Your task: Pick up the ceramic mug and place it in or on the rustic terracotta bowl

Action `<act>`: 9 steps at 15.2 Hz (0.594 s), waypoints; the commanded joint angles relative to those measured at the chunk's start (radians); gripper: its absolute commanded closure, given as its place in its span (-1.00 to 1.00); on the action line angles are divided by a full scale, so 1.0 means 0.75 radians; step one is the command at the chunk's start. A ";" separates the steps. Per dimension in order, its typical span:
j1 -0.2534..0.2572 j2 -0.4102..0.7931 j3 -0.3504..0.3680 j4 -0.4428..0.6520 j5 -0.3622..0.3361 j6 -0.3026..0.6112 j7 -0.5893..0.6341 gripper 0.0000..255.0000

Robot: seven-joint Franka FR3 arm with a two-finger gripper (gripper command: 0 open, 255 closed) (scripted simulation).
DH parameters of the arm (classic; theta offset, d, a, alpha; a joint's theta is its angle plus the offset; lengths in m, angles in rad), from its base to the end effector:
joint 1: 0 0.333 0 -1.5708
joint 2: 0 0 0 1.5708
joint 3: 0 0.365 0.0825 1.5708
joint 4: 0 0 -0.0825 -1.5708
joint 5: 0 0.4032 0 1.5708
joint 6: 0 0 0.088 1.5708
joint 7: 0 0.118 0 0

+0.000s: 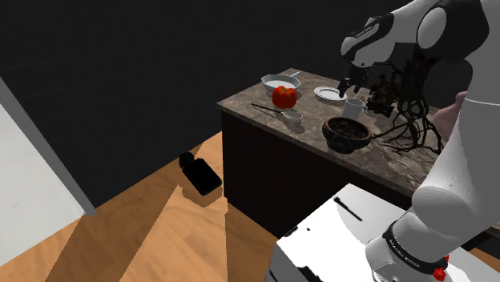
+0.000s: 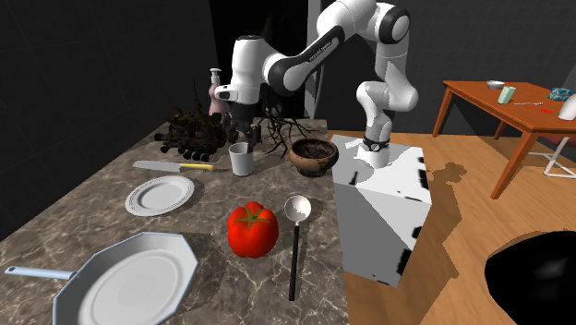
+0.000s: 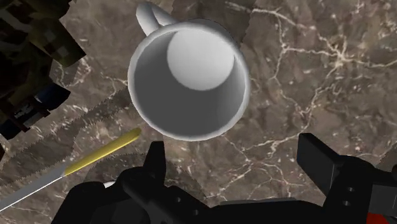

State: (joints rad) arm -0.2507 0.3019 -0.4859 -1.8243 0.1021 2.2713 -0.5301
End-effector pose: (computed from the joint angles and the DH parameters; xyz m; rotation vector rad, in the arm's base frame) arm 0.5196 -0.4307 0.4316 2.9653 -0.3484 0.1726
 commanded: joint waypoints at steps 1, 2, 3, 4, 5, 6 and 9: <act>-0.019 0.043 0.001 -0.026 0.017 -0.138 -0.004 -1.00; -0.024 0.052 0.005 -0.032 0.021 -0.123 -0.007 -1.00; -0.029 0.061 0.010 -0.039 0.025 -0.108 -0.009 -1.00; -0.036 0.076 0.017 -0.048 0.032 -0.085 -0.014 -1.00; -0.040 0.075 0.021 -0.048 0.030 -0.085 -0.013 -1.00; -0.044 0.074 0.026 -0.048 0.028 -0.084 -0.011 -1.00; -0.051 0.073 0.034 -0.048 0.024 -0.084 -0.009 -1.00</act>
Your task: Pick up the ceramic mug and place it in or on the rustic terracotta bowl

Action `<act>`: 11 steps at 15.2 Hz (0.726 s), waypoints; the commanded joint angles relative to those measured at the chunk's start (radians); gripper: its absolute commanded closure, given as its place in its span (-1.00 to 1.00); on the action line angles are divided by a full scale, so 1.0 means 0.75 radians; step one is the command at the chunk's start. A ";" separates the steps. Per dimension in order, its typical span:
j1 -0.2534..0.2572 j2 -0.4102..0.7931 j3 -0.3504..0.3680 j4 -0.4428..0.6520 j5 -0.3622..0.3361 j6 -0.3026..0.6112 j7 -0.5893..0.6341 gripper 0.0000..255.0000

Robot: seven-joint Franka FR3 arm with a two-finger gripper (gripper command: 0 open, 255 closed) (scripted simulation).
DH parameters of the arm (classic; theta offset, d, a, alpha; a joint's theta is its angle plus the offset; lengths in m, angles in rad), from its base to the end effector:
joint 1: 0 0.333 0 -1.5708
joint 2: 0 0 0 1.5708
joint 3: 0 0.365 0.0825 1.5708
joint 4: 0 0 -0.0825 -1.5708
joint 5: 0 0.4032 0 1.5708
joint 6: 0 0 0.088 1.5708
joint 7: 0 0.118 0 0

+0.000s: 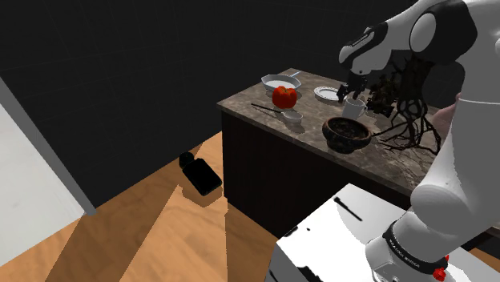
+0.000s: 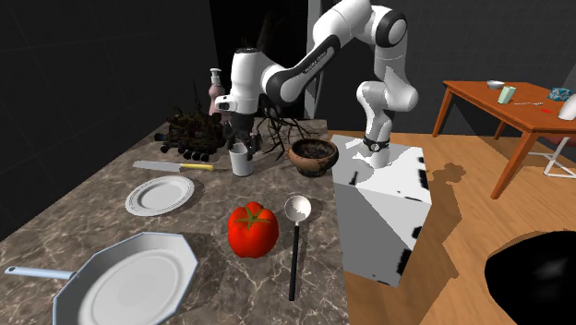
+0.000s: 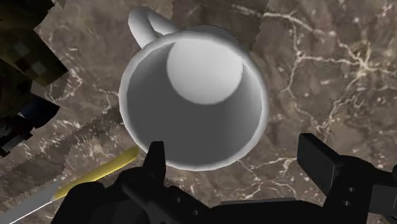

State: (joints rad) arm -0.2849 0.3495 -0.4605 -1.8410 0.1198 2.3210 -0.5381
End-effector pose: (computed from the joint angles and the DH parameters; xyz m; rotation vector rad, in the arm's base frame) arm 0.5190 -0.4388 0.3971 2.9686 -0.3649 0.1539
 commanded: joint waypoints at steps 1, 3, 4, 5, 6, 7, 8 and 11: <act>-0.006 0.009 0.001 -0.026 0.000 -0.150 0.002 -1.00; -0.008 0.009 0.003 -0.026 -0.001 -0.150 0.003 -1.00; 0.013 -0.005 0.005 -0.049 -0.013 -0.139 0.029 1.00; 0.011 -0.011 0.002 -0.058 -0.014 -0.135 0.026 1.00; 0.023 -0.025 0.001 -0.080 -0.024 -0.126 0.039 1.00; 0.016 -0.004 0.005 -0.049 -0.013 -0.140 0.033 1.00; 0.024 -0.032 -0.002 -0.062 -0.029 -0.153 0.041 1.00; 0.025 -0.027 0.001 -0.095 -0.023 -0.117 0.040 1.00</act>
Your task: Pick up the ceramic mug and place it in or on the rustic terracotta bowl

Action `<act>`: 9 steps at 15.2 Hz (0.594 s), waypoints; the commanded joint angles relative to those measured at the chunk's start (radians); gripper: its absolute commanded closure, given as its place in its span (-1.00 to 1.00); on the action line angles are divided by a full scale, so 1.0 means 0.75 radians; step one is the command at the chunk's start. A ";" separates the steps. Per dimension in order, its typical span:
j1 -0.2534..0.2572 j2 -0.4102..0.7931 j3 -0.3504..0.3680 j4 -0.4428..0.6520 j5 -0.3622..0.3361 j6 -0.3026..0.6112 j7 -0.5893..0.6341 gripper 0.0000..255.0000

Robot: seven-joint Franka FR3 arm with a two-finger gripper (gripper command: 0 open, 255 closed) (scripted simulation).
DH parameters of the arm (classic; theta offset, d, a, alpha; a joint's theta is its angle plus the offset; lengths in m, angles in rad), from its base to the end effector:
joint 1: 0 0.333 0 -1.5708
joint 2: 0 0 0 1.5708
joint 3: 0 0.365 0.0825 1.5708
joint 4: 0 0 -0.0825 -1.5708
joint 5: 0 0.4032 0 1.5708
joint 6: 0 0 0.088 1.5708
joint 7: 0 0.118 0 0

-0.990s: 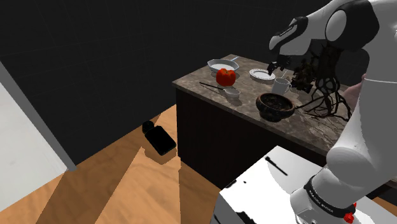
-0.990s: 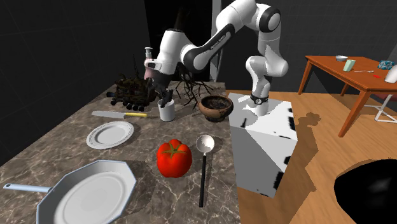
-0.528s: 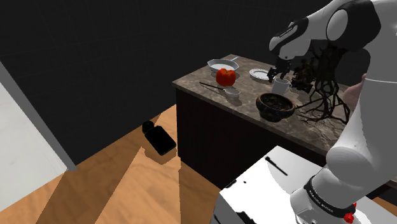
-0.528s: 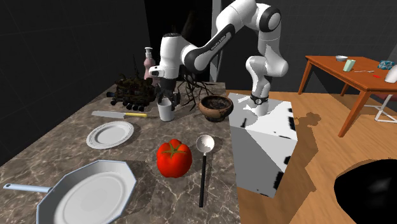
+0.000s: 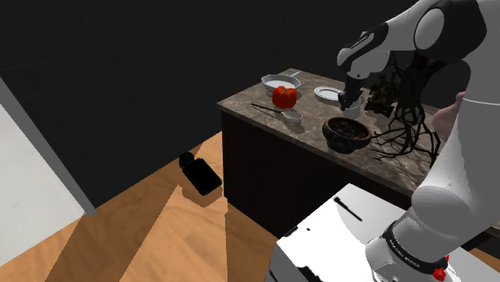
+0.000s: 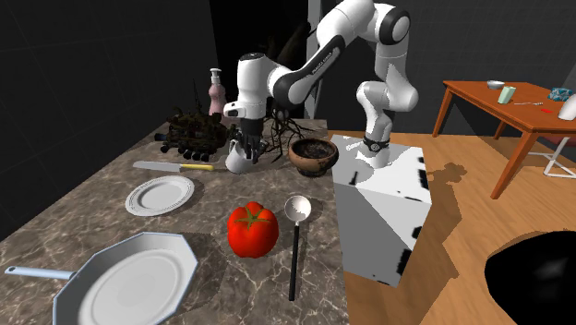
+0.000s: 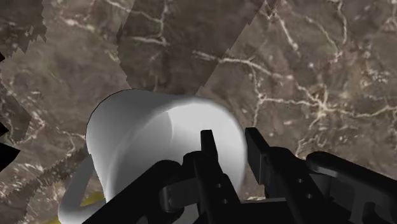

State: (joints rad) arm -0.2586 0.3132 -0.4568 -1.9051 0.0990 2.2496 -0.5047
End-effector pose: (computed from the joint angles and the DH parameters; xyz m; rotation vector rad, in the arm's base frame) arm 0.5076 -0.4107 0.3813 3.0339 -0.3762 0.0332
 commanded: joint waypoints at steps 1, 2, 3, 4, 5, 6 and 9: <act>-0.003 0.007 -0.006 -0.026 -0.003 -0.020 0.004 1.00; -0.041 0.058 -0.004 0.059 0.028 -0.055 -0.042 1.00; -0.040 0.048 -0.005 0.066 0.023 -0.070 -0.039 1.00; -0.039 0.040 -0.007 0.073 0.017 -0.085 -0.037 1.00; -0.037 0.031 -0.009 0.080 0.013 -0.100 -0.034 1.00; -0.036 0.023 -0.011 0.088 0.008 -0.115 -0.032 1.00; -0.032 -0.001 -0.017 0.113 -0.005 -0.161 -0.025 1.00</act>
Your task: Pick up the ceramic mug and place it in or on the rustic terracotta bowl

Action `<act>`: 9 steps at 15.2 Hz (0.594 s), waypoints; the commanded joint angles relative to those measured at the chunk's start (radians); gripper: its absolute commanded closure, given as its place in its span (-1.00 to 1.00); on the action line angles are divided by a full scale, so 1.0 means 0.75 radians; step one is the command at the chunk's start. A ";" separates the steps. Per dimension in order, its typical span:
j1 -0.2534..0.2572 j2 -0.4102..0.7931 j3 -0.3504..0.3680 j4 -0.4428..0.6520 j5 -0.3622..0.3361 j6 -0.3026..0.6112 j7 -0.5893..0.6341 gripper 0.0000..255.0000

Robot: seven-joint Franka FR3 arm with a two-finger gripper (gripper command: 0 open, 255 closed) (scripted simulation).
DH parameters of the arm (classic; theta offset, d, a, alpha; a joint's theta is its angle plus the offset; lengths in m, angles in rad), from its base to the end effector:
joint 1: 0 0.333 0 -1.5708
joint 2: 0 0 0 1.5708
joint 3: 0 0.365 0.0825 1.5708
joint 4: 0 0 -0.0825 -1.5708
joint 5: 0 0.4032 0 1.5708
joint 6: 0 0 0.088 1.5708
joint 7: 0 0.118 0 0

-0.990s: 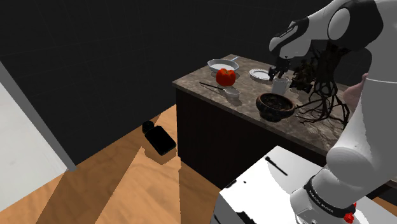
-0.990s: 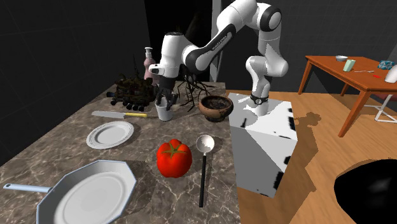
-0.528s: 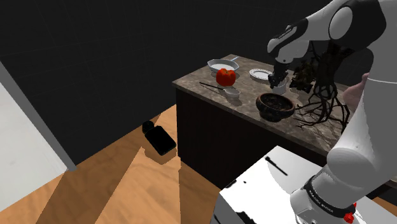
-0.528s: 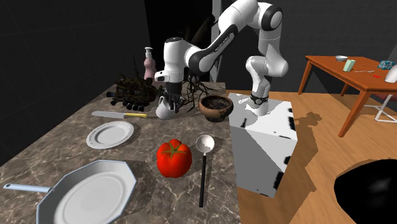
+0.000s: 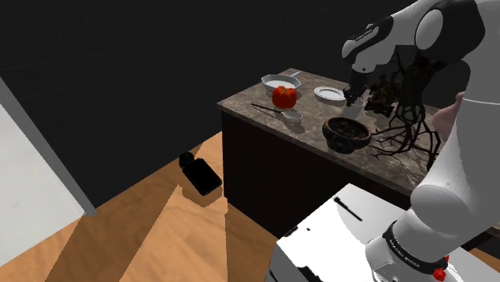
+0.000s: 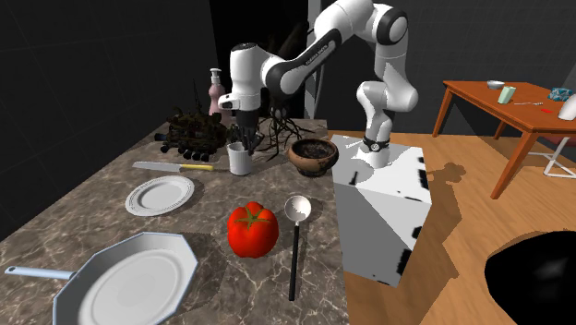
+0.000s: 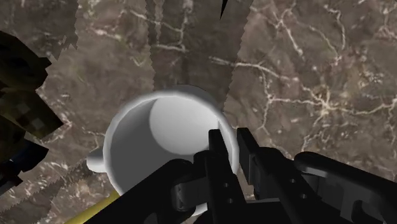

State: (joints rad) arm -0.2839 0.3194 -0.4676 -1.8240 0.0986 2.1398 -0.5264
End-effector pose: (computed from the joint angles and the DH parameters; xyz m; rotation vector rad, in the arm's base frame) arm 0.5035 -0.4304 0.4064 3.0507 -0.3900 -0.0124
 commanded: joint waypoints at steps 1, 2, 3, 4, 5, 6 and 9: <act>0.003 -0.017 -0.004 0.014 -0.009 -0.031 0.006 1.00; 0.004 -0.024 -0.005 0.023 -0.013 -0.046 0.007 1.00; 0.005 -0.031 -0.007 0.032 -0.017 -0.062 0.009 1.00; 0.006 -0.037 -0.008 0.042 -0.020 -0.078 0.011 1.00; 0.007 -0.044 -0.009 0.052 -0.024 -0.094 0.013 1.00; 0.008 -0.050 -0.011 0.063 -0.027 -0.109 0.014 1.00; 0.010 -0.066 -0.014 0.096 -0.036 -0.158 0.018 1.00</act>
State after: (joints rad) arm -0.2763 0.2754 -0.4761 -1.7611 0.0741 2.0349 -0.5133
